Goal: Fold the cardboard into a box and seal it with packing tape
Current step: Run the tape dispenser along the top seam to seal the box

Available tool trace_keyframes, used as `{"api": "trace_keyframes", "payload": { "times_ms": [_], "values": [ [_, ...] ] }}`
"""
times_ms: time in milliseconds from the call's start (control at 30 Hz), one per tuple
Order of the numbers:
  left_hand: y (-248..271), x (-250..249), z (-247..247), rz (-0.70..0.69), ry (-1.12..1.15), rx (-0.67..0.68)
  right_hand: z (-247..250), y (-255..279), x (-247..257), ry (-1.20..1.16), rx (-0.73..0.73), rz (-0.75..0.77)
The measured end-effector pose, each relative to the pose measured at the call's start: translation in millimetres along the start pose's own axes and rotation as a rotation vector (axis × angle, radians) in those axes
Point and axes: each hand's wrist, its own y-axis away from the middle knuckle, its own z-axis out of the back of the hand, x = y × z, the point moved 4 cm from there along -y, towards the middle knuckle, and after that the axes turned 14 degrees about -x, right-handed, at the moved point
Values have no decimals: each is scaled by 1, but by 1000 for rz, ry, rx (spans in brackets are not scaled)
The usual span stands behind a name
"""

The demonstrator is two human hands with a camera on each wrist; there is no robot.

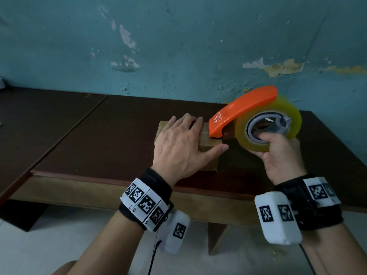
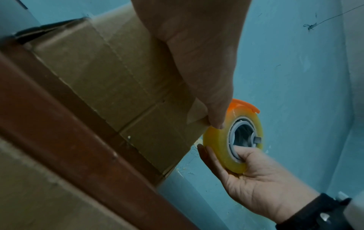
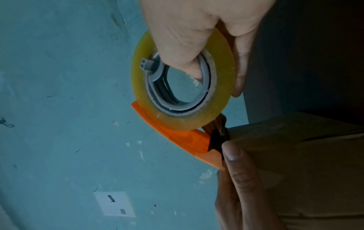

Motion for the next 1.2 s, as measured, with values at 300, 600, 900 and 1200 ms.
{"api": "trace_keyframes", "payload": {
  "times_ms": [300,600,900,1200],
  "values": [
    [0,-1,5,7,-6,1,1,-1,-2,1,-8,3],
    [0,-2,5,18,-18,2,2,-3,-2,2,-14,-6],
    [0,-3,7,26,-12,0,4,0,1,8,14,-15],
    [0,-3,8,8,-20,4,9,-1,12,46,37,4]
  ]
}}
